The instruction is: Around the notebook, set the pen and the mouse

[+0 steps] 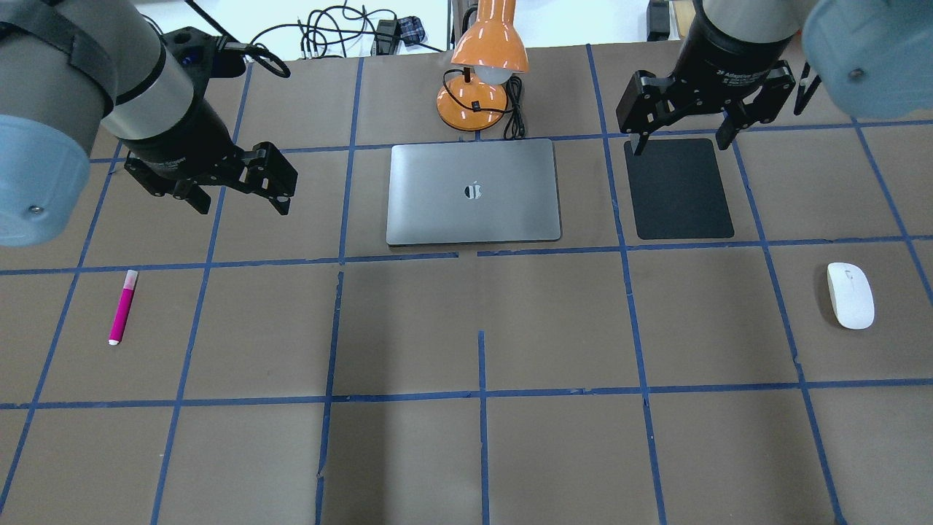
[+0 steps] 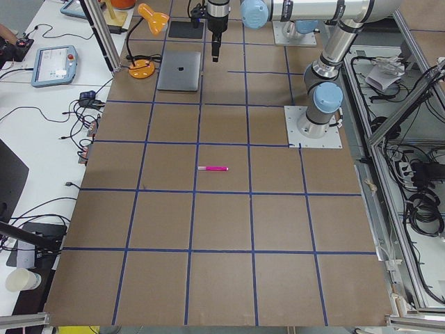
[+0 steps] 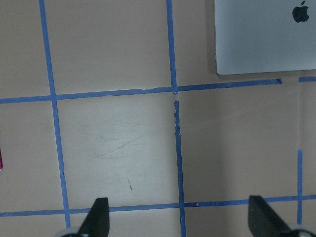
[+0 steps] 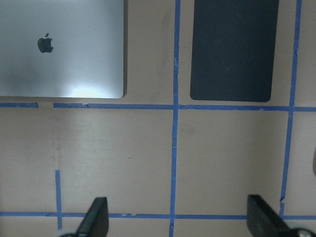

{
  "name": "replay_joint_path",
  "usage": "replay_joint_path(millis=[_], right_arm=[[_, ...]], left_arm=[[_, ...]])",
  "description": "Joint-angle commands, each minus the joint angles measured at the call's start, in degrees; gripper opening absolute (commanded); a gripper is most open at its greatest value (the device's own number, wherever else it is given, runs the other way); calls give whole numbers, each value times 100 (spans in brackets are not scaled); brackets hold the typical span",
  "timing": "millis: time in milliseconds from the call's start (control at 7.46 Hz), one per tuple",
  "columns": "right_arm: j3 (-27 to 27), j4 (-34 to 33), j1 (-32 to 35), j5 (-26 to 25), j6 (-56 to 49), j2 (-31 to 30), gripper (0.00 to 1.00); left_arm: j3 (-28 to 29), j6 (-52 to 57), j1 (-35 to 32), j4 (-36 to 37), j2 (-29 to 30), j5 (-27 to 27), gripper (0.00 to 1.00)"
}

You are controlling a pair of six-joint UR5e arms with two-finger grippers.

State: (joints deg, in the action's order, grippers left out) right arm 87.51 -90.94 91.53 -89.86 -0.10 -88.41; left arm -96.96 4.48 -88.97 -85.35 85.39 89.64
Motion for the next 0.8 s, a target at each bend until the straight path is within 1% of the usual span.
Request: replay_joint_path(millis=[0,134,268,402,536,670], right_arm=[[256,-64,-13,21,18,-97,100],[250,-82,-13,91,18,-88,100],[128,-125,-4,126,88,-36,100],[100,-491,-4,397,54,25,100],[83,-530,-47,556,45,61,100],[109,-548,-48,462,45,78,100]], left_arm=[[-7,70,3,1,-39,-52,100],[-7,70,20,1,-39,-26,100],[-7,79,73,-8,-57,-8,100],[-24,97,177,-78,-57,70,100],[-33,105,492,-52,39,123,100],[-111,158,878,-43,83,115,100]])
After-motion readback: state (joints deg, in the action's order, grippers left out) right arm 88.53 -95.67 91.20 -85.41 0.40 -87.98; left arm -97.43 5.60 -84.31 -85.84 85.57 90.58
